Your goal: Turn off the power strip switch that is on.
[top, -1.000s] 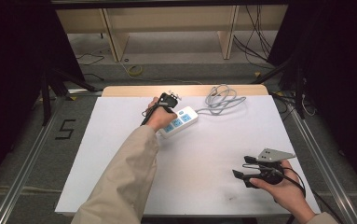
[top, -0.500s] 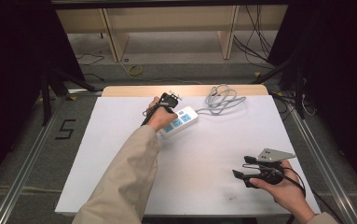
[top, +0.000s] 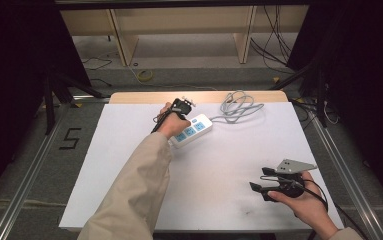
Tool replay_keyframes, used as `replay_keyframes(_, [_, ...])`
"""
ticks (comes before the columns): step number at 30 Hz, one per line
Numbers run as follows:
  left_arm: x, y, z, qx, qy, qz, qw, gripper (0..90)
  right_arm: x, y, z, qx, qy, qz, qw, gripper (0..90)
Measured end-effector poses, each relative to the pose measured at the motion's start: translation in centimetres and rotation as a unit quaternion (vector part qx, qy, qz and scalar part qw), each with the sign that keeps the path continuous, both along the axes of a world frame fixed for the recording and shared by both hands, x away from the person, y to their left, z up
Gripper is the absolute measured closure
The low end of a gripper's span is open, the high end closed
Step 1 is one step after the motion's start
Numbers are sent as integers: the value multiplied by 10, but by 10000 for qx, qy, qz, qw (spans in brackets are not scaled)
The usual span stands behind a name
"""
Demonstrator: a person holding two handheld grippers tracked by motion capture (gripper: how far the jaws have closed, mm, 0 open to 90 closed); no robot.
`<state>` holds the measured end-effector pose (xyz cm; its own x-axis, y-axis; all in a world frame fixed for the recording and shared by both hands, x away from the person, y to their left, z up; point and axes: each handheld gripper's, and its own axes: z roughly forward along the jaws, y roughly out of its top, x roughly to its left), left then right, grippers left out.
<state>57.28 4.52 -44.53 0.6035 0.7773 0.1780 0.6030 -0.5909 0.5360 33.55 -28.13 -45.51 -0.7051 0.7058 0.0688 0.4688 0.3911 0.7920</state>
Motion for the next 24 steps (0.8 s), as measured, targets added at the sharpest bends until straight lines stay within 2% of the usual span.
replay_keyframes(3, [0, 0, 0, 35, -8, -26, 10000, 900, 0, 0, 0, -8, 26, -2, 10000, 275])
replay_keyframes(5, [-1, -2, 0, 172, -26, -110, 9998, 900, 0, 0, 0, -5, 19, 10, 10000, 275])
replay_keyframes(12, [0, -1, 0, 83, -5, -62, 9999, 900, 0, 0, -1, -34, 27, 4, 10000, 275])
replay_keyframes(13, [0, -2, 0, 176, -19, -124, 9998, 900, 0, 0, 0, -28, 21, -5, 10000, 276])
replay_keyframes(15, [0, -2, 0, 205, -28, -147, 9997, 900, 0, 0, 0, -39, 31, -11, 10000, 275])
replay_keyframes(19, [0, -2, 0, 86, 11, -79, 9999, 900, 0, 0, 0, -43, 32, -15, 10000, 276])
replay_keyframes(24, [0, -1, 0, 58, 27, -57, 10000, 900, 0, 1, -1, -42, 31, -9, 10000, 275])
